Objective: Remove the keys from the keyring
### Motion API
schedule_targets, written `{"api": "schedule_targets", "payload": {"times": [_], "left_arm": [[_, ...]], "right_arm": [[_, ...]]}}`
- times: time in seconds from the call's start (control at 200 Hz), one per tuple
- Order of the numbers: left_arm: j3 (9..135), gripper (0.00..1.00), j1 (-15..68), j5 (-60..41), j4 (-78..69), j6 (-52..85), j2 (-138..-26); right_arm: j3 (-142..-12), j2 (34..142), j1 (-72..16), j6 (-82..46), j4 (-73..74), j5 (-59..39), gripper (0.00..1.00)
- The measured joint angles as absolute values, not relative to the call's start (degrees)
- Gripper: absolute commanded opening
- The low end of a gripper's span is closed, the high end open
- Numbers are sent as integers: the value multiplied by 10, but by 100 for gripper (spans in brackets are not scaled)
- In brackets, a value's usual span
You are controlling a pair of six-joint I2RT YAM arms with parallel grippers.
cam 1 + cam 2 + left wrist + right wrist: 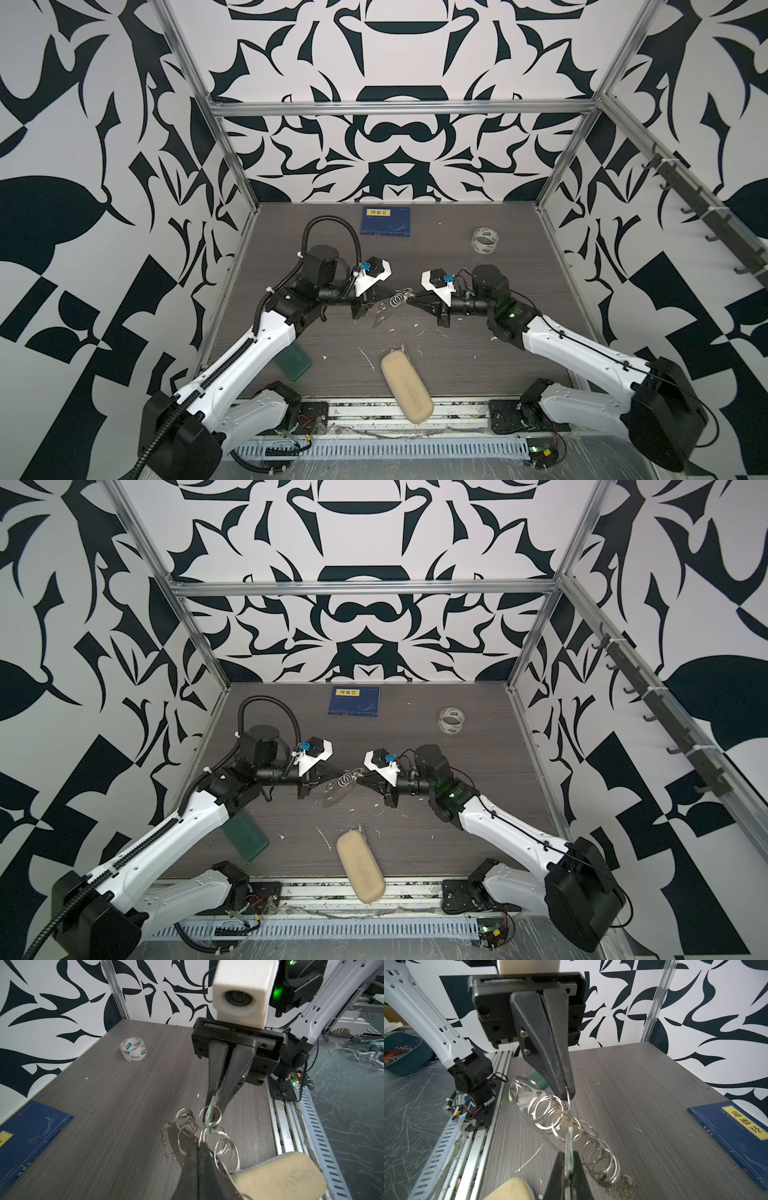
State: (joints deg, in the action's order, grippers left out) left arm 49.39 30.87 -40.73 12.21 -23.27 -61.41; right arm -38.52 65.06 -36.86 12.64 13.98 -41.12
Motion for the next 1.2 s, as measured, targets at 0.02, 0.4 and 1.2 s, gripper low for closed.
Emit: {"api": "schedule_targets", "payload": {"times": [0.02,0.4,1.2], "left_arm": [[494,0,309,-408,122,-234,-614],[494,0,310,-413,109,-249,-615],[567,0,359,-275,197,-309,-644]], "right_arm": [[-391,651,-369,134,127,-409,0],[-455,628,-373,225,-13,-347,0],[-585,671,-384,270,-208,-288,0]]}}
